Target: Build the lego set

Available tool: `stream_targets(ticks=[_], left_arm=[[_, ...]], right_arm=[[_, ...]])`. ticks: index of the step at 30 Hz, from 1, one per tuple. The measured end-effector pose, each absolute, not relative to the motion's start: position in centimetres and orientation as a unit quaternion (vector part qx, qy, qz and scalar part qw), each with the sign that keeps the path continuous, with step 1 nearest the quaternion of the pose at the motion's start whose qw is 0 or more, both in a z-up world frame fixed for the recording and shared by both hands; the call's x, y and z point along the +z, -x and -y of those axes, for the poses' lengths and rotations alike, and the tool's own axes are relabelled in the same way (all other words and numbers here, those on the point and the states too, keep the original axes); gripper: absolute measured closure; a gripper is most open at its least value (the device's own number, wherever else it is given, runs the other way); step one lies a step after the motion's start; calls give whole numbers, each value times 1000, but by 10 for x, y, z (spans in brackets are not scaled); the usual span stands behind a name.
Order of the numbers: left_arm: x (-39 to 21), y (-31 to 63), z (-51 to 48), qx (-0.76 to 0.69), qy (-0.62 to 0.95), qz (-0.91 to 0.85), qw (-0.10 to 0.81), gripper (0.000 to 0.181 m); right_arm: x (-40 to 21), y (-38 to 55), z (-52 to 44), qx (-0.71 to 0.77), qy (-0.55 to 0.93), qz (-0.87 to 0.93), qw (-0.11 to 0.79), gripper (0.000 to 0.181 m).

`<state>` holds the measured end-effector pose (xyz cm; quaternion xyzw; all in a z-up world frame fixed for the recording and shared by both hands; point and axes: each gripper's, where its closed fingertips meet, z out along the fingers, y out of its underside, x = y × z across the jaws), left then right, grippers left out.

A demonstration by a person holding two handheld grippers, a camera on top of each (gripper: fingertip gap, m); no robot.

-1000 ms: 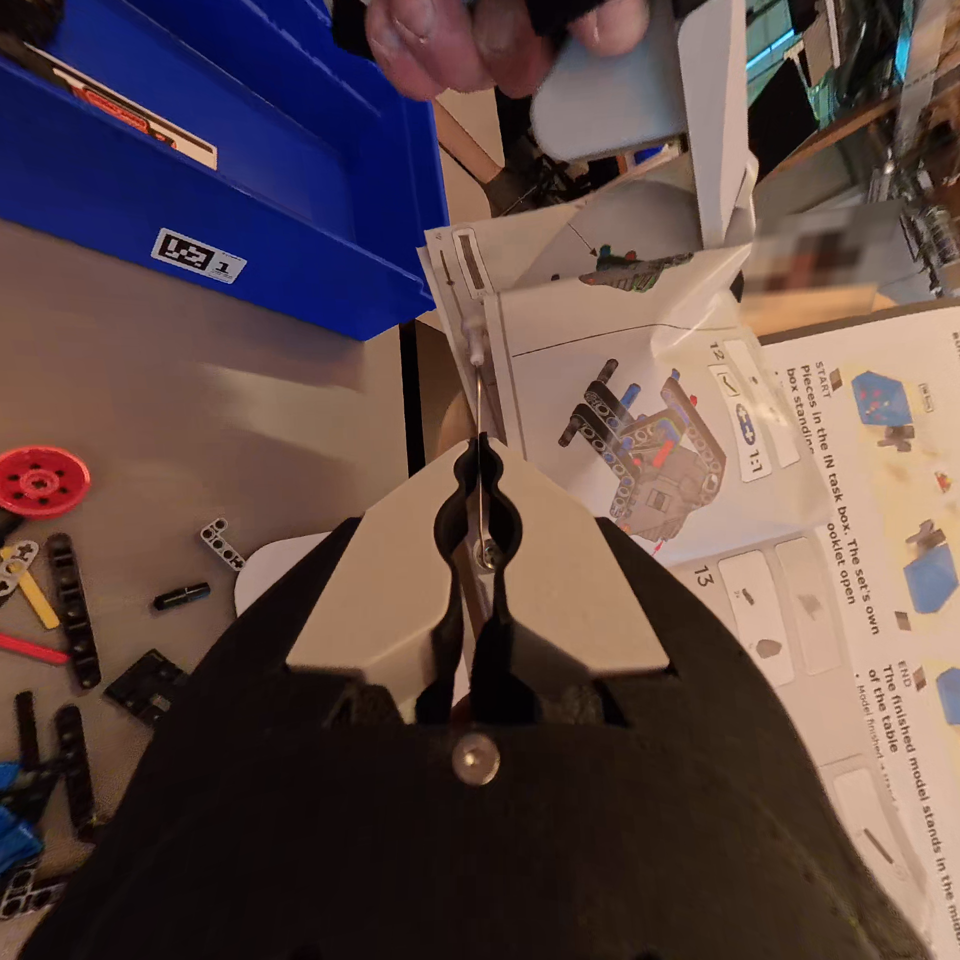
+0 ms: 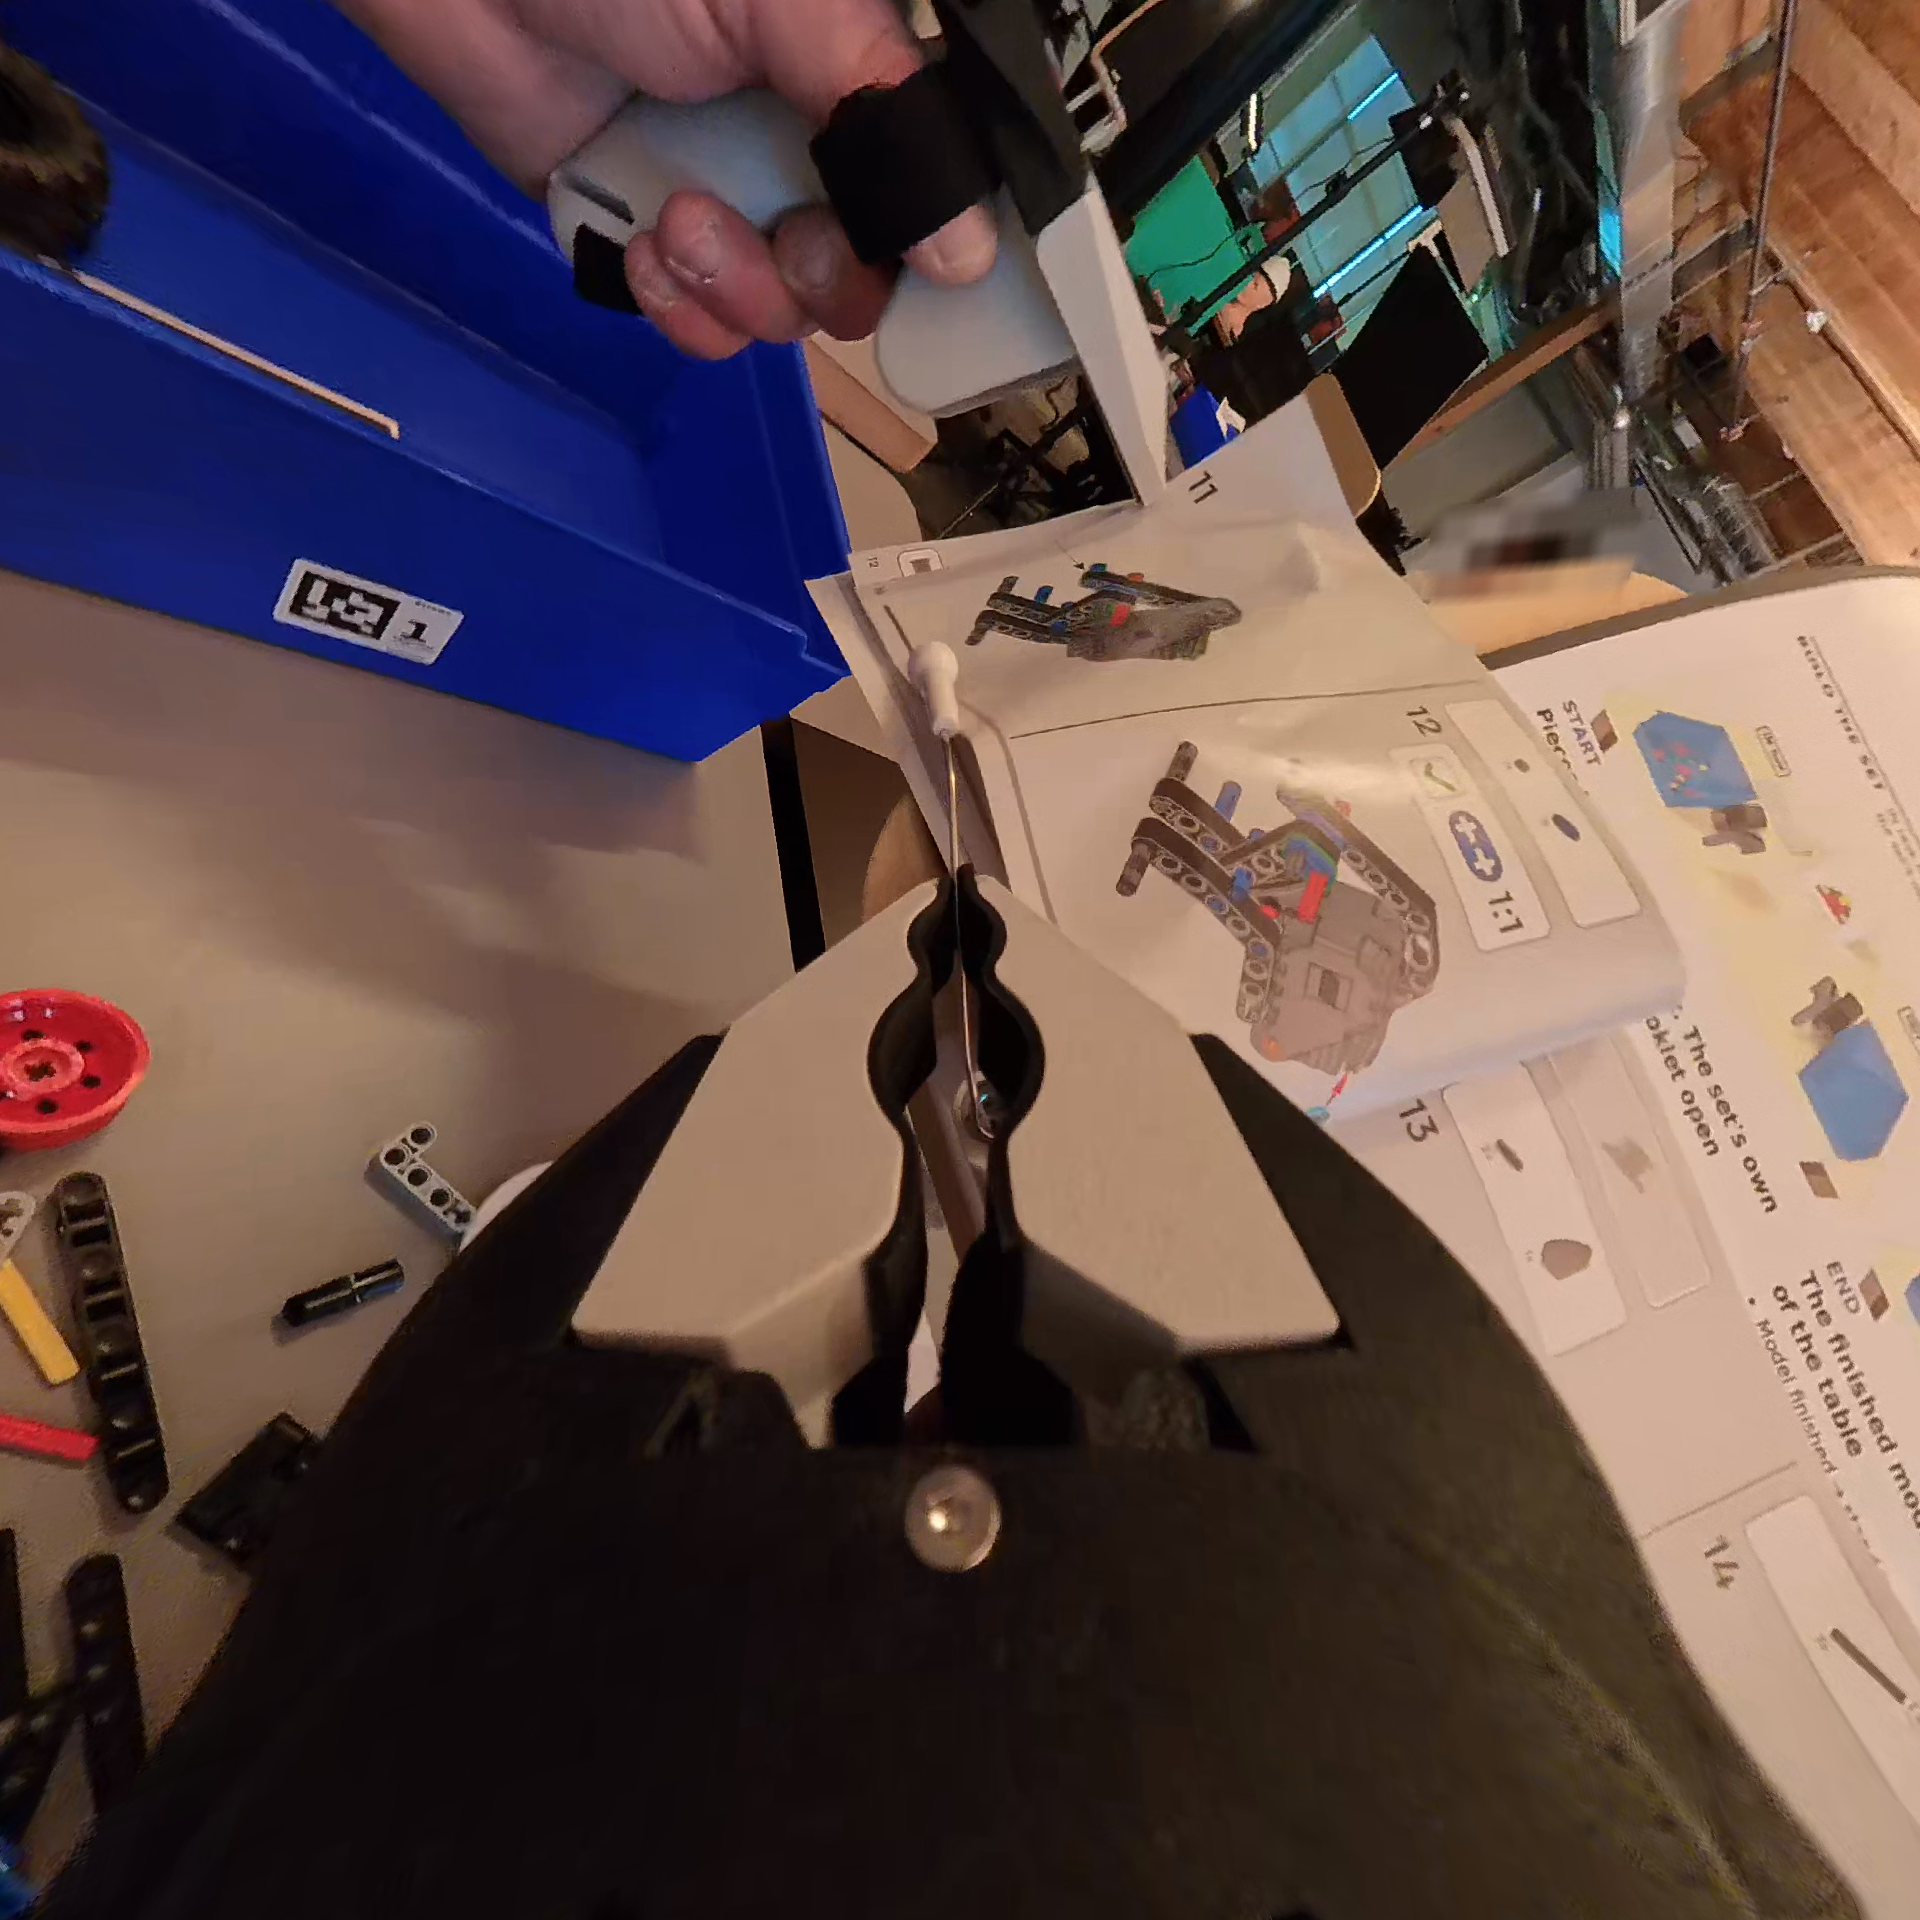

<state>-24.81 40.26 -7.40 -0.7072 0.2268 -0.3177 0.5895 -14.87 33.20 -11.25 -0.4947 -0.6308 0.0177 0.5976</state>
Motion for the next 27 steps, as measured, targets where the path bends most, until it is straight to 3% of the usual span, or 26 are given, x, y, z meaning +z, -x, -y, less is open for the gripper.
stream_targets(ticks=[15, 25, 27], left_arm=[[-79, 255, -406, -303, 715, -221, 590, 181], [-103, 265, -403, -292, 740, -217, 566, 181], [-98, 262, -397, -323, 724, -218, 569, 173]], right_arm=[[-108, 147, -334, 104, 568, 514, 634, 181], [-116, 146, -329, 42, 586, 509, 629, 174], [-114, 144, -324, 20, 577, 527, 624, 167]])
